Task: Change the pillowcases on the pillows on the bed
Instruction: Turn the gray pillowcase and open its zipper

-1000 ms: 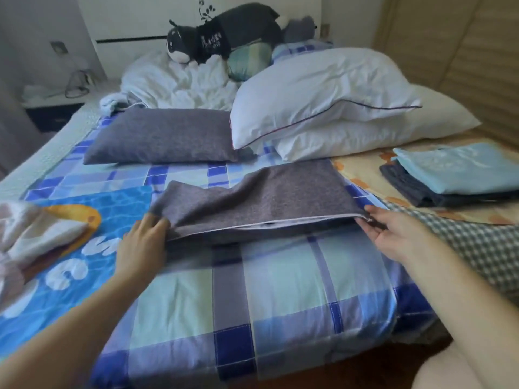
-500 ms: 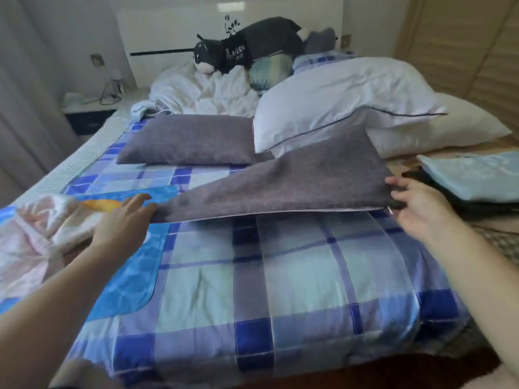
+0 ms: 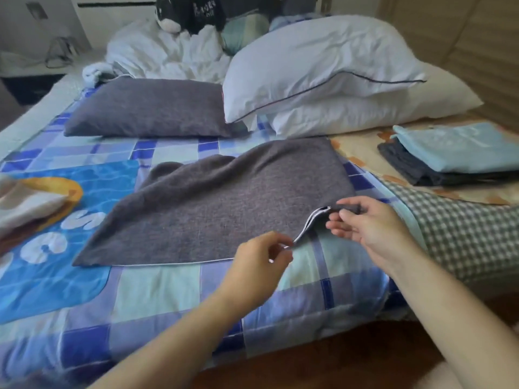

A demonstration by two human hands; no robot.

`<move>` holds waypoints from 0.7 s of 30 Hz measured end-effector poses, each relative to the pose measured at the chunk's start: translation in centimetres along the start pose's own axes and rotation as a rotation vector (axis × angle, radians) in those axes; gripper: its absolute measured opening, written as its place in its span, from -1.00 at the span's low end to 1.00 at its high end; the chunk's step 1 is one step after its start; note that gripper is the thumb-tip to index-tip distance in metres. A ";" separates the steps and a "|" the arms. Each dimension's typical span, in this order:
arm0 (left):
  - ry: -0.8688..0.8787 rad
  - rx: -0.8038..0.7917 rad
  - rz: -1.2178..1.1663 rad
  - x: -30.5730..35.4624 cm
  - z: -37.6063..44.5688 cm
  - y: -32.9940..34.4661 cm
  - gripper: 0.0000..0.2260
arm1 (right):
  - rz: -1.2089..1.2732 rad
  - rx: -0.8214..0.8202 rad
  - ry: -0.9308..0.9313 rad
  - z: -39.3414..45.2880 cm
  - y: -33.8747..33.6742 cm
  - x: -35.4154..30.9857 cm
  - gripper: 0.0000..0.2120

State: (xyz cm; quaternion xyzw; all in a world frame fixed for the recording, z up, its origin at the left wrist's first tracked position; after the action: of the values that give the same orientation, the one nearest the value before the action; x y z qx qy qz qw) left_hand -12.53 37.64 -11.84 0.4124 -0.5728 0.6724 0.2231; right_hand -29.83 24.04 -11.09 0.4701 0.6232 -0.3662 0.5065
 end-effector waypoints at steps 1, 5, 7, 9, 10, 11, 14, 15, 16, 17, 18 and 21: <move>-0.028 0.039 -0.150 1.0 0.4 1.5 -0.88 | -0.046 -0.019 -0.020 -0.1 0.6 -0.4 -0.82; -0.061 0.292 -0.478 2.7 0.1 2.6 -0.85 | -0.320 -0.113 -0.188 -1.5 2.5 -2.4 -0.78; -0.027 0.386 -0.503 3.0 -0.9 1.6 -0.85 | -0.424 -0.185 -0.249 -3.0 3.5 -3.4 -0.79; 0.001 0.447 -0.485 3.1 -1.9 0.5 -0.88 | -0.468 -0.256 -0.279 -4.4 4.5 -4.0 -0.82; -0.001 0.471 -0.481 3.1 -2.3 0.0 -0.90 | -0.474 -0.278 -0.292 -4.9 4.9 -4.3 -0.84; -0.018 0.489 -0.491 3.0 -2.7 -0.4 -0.92 | -0.469 -0.293 -0.299 -5.3 5.2 -4.4 -0.85; -0.052 0.485 -0.518 3.0 -3.2 -0.6 -0.94 | -0.402 -0.311 -0.275 -5.6 5.6 -4.3 -0.87; -0.044 0.483 -0.501 3.1 -3.2 -0.7 -0.95 | -0.401 -0.310 -0.270 -5.6 5.6 -4.2 -0.87; -0.031 0.487 -0.471 3.2 -3.3 -0.8 -0.95 | -0.415 -0.313 -0.279 -5.6 5.6 -4.2 -0.87; -0.025 0.492 -0.442 3.1 -3.4 -1.0 -0.94 | -0.438 -0.324 -0.294 -5.7 5.7 -4.2 -0.86; -0.024 0.494 -0.423 3.0 -3.4 -1.2 -0.93 | -0.455 -0.336 -0.306 -5.7 5.8 -4.1 -0.86; -0.046 0.481 -0.415 2.5 -3.4 -1.5 -0.89 | -0.425 -0.345 -0.311 -6.1 6.1 -3.8 -0.82</move>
State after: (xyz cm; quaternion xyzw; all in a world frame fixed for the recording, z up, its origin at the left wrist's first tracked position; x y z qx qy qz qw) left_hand -13.84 40.86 -8.96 0.5763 -0.3060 0.7193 0.2385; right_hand -25.57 30.64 -5.99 0.1748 0.6756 -0.4200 0.5802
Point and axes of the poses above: each hand's wrist, its own z-axis towards the middle knuckle, its own y-axis out of the palm, x = y × z, the point moved 10 cm from there along z, towards the middle knuckle, and after that the axes turned 2 degrees about z, right-handed, at the moved point
